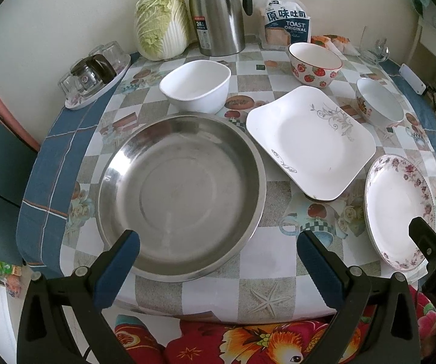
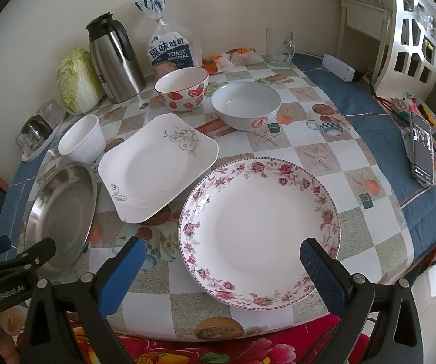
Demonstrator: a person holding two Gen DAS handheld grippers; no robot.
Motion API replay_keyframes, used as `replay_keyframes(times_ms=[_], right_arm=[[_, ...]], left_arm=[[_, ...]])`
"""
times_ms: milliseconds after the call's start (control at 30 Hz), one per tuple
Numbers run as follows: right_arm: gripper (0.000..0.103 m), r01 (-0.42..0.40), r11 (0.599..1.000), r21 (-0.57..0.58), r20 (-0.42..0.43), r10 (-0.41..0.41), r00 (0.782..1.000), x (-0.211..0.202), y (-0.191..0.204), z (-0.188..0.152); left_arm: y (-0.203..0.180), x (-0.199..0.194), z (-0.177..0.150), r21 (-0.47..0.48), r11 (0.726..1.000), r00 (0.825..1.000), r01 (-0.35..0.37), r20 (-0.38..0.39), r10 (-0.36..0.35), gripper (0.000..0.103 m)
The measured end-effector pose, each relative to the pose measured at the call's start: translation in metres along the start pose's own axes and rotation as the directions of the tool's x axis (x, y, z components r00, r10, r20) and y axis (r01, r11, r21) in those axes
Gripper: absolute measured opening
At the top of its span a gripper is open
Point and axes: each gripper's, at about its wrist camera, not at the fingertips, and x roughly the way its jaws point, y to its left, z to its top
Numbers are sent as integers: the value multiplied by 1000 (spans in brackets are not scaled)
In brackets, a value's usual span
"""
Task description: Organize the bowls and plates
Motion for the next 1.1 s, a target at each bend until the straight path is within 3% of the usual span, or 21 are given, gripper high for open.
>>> replay_keyframes(times_ms=[1100], right_arm=[[103,-4,1000,5,-1,4,1000,-1,-2,0]], left_arm=[[1,6,-1,-4,1000,1000,-4,-21,4,103]])
